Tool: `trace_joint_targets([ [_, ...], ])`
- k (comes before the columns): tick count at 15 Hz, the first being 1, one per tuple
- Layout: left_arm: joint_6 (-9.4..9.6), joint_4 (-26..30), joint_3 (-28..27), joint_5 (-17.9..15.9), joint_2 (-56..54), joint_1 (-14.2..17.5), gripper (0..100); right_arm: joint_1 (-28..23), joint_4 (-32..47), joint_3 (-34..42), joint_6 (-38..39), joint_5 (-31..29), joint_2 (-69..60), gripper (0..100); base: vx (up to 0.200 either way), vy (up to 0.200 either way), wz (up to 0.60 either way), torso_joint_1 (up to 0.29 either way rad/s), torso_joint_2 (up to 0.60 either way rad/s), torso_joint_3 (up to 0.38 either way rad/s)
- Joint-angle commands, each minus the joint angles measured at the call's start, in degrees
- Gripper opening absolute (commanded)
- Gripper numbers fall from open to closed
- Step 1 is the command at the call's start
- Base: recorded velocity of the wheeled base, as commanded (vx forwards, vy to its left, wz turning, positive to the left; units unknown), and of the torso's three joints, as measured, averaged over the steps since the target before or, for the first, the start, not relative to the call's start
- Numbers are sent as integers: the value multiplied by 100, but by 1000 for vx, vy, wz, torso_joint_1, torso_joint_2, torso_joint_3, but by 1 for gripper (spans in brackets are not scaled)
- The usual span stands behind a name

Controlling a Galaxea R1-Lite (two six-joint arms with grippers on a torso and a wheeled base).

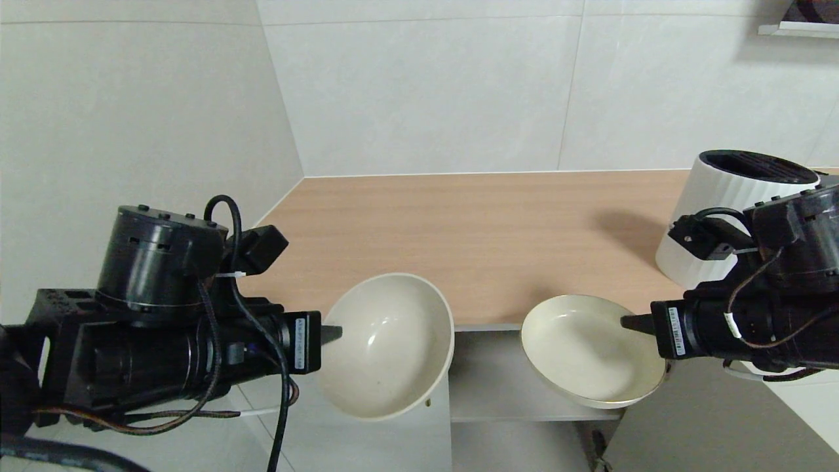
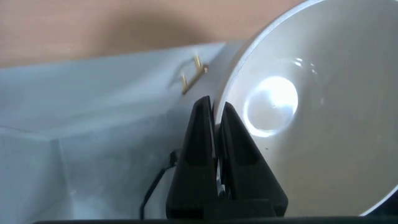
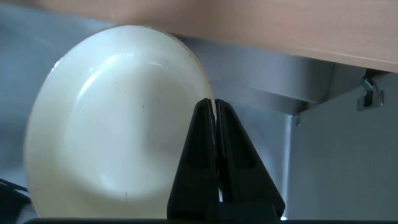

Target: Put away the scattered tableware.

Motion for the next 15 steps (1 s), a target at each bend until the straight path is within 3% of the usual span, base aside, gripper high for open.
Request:
trace_joint_targets([
  [1, 3, 7, 1, -10, 86, -54, 0, 3, -54, 128, -12, 2, 22, 0, 0, 0, 0, 0, 0, 0],
  [7, -6, -2, 1, -1, 200, -63, 0, 3, -54, 137, -12, -7, 57, 0, -167, 0, 0, 6, 1, 5],
  [15, -6, -19, 1, 16, 253, -63, 0, -14, -63, 128, -3, -15, 233, 0, 0, 0, 0, 0, 0, 0],
])
